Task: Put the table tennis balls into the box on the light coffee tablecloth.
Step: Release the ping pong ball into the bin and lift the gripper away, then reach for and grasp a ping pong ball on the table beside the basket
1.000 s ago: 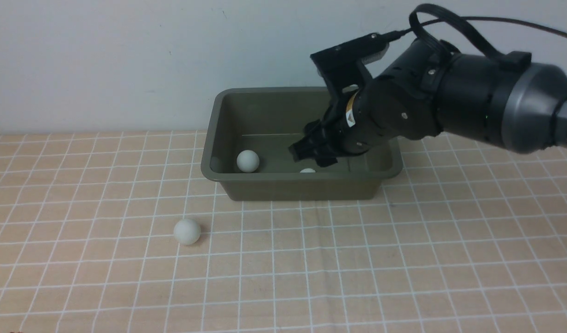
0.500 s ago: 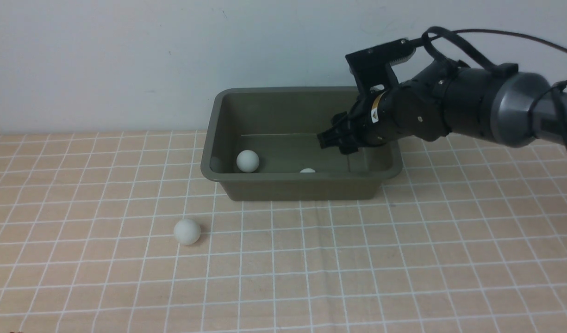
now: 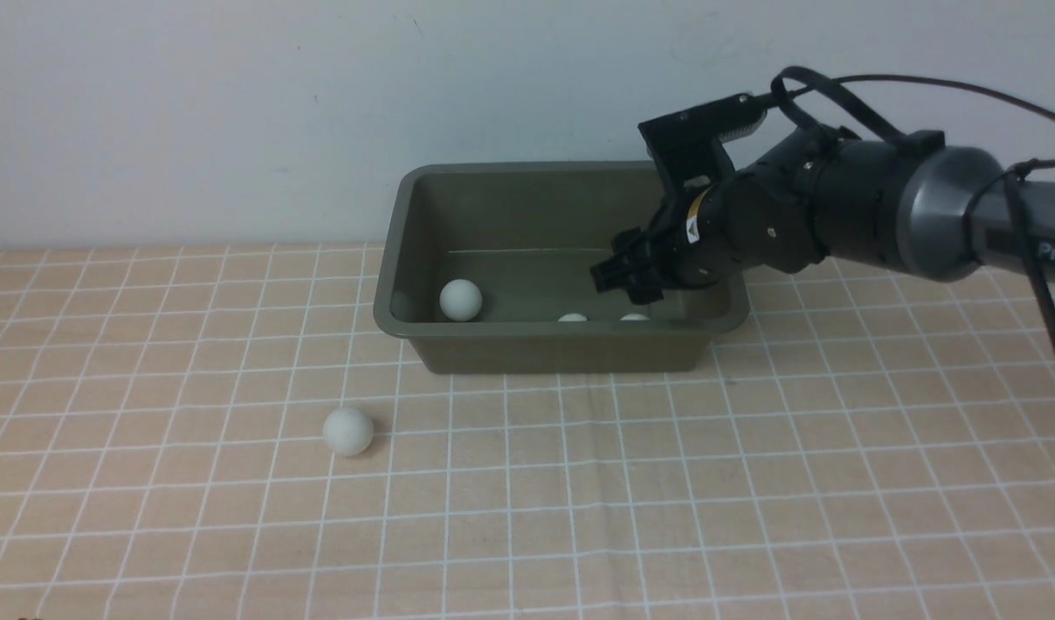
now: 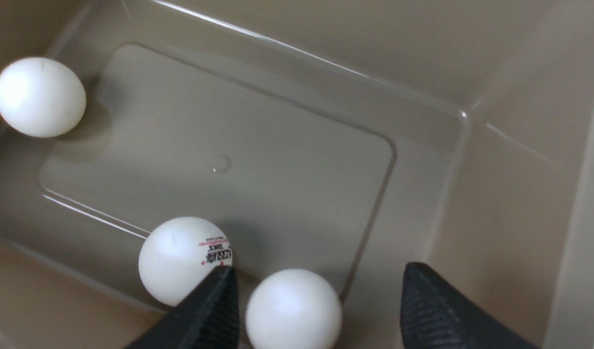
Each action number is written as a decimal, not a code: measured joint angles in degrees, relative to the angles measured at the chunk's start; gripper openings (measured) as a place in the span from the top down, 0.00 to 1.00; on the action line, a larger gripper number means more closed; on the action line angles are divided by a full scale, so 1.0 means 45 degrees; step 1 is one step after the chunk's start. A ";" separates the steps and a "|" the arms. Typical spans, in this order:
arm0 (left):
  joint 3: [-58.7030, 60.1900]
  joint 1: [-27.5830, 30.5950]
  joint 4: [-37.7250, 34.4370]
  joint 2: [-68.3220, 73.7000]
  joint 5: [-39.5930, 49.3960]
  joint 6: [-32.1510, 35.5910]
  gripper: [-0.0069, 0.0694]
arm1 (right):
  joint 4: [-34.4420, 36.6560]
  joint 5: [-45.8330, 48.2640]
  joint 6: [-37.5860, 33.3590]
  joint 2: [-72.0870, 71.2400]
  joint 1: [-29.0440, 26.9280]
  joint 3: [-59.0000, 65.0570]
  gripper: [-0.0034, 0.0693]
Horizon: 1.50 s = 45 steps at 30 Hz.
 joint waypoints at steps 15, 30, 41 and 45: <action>0.0000 0.0000 0.0000 0.0000 0.0000 0.0000 1.00 | -0.1739 0.1054 0.0125 -0.3760 0.0000 0.0036 0.89; 0.0089 0.0000 -0.2558 0.0000 -0.0902 -0.1328 1.00 | -0.3066 0.3863 0.0590 -0.9476 0.0000 0.2014 0.98; 0.0089 0.0000 -0.6224 0.0000 -0.1234 -0.1716 1.00 | -0.3064 0.2720 0.1396 -1.5542 0.0000 0.8664 0.98; 0.0089 0.0000 -0.7258 0.0000 -0.1234 -0.1730 1.00 | -0.2742 0.3458 0.1543 -1.6977 0.0000 1.0108 0.98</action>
